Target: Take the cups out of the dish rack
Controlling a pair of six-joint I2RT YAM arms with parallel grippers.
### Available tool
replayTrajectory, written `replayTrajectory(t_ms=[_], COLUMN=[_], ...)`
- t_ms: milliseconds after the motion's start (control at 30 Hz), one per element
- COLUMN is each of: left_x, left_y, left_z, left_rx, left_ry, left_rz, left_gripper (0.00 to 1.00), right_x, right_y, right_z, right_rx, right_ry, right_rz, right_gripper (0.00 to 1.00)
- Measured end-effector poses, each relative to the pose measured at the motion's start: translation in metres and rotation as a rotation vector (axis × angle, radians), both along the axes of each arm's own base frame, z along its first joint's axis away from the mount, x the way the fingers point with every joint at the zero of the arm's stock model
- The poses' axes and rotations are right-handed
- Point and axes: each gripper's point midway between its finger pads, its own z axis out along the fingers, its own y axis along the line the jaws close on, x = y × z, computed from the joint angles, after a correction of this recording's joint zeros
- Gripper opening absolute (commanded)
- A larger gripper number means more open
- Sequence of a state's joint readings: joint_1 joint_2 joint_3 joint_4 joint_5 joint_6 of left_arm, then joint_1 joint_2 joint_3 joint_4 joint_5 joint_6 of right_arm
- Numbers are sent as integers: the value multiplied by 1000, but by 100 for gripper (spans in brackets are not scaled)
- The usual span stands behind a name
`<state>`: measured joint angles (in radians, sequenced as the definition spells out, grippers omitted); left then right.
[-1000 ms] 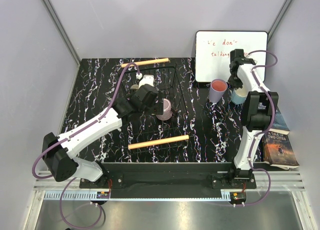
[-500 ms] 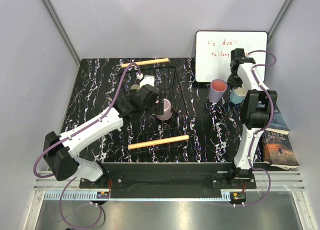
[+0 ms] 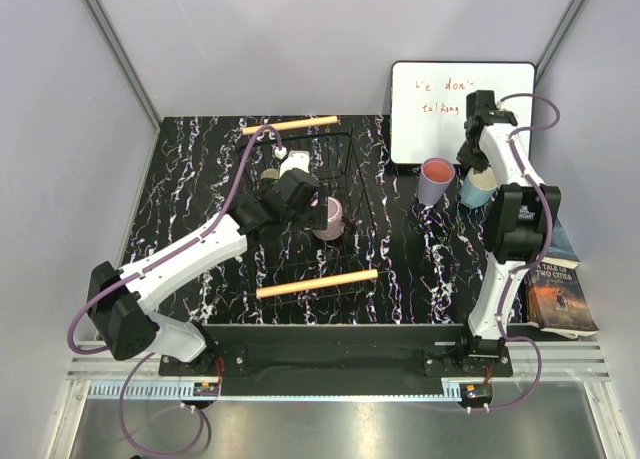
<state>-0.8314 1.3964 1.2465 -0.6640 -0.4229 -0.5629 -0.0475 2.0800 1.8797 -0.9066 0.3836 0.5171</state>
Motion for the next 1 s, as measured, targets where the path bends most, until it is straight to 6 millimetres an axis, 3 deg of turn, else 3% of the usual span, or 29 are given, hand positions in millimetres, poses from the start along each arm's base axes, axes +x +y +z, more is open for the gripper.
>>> replayTrajectory(t_ms=[233, 400, 467, 567, 633, 700, 767, 867, 1000], left_x=[1, 5, 11, 27, 43, 62, 78, 96, 106], left_y=[1, 8, 14, 16, 13, 6, 0, -11, -22], left_z=[0, 2, 8, 23, 30, 31, 25, 6, -23], left_rx=[4, 8, 7, 7, 14, 26, 49, 85, 123], left_ry=[-4, -8, -14, -41, -53, -59, -49, -15, 42], left_rz=[5, 36, 59, 82, 96, 100, 99, 88, 74], left_gripper=[99, 99, 99, 99, 99, 99, 99, 99, 99], right_x=[-2, -12, -26, -45, -59, -75, -88, -101, -114], right_y=[6, 25, 51, 107, 140, 164, 180, 197, 210], right_z=[48, 115, 155, 208, 226, 223, 206, 173, 144], right_rx=[27, 67, 81, 130, 173, 213, 241, 267, 283], right_ry=[-114, -323, -437, -598, -662, -679, -653, -582, -515], right_rz=[9, 42, 101, 242, 329, 395, 441, 490, 533], right_gripper=[47, 66, 69, 70, 71, 71, 71, 71, 71])
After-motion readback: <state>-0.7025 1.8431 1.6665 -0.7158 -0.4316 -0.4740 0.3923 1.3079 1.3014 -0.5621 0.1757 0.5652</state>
